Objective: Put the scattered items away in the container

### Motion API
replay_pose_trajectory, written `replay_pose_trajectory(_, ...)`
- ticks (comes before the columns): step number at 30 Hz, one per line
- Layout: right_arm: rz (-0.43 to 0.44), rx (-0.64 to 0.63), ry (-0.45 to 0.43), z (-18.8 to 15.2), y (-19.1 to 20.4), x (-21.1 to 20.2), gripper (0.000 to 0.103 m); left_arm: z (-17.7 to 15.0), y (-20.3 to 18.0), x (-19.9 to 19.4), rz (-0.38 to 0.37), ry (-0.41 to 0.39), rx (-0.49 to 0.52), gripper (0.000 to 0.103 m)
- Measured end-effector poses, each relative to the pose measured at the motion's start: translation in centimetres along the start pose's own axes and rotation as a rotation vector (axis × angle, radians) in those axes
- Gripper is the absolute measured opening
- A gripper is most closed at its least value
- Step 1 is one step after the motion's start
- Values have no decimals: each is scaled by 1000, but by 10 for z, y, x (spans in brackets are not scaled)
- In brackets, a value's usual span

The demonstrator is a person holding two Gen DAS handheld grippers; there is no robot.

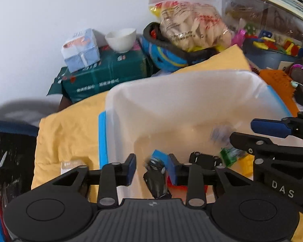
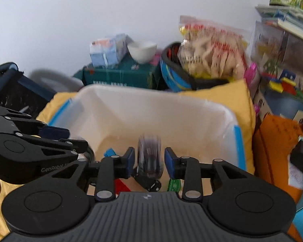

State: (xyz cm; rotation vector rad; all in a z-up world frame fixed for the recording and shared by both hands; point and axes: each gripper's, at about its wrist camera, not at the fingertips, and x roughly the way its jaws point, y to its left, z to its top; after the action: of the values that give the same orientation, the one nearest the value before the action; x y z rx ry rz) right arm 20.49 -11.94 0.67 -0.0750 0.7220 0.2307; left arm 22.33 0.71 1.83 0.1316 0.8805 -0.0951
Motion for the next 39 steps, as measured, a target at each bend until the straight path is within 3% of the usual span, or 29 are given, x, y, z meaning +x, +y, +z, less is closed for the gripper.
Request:
replay_pose_trajectory(4,17,26,-61,1,-7,-20,40,-5,7,-24,-25,-53,-37,44)
replay_pose_trajectory(7,34,39,-120,0,-14,-43,46,-14,11,-54,-45,-125,-52,53)
replay_pose_trajectory(11,70,39,-184,-13,-16,-76,48,-47,14,-94,-78,-190,-47,63)
replay_pose_trajectory(16,124,1,-162,-60,0,-111,57,-115,4,-118,-119,-136,-13,63)
replay_pose_trajectory(21,160,-19,-68,-124,17,-124,58,-191,-16,-121,-169,-13,18,63)
replay_pose_trajectory(24,188,-8,20,-157,20,-119,58,-221,-32,-119,-140,22,104,63)
replay_pose_trajectory(26,173,9,67,-172,23,-118,57,-232,-41,-120,-129,35,137,63)
replay_pose_trajectory(31,173,95,84,-189,16,-126,58,-240,-47,-128,-154,24,142,63)
replay_pose_trajectory(39,128,77,90,-210,14,-138,62,-250,-53,-127,-149,52,123,63)
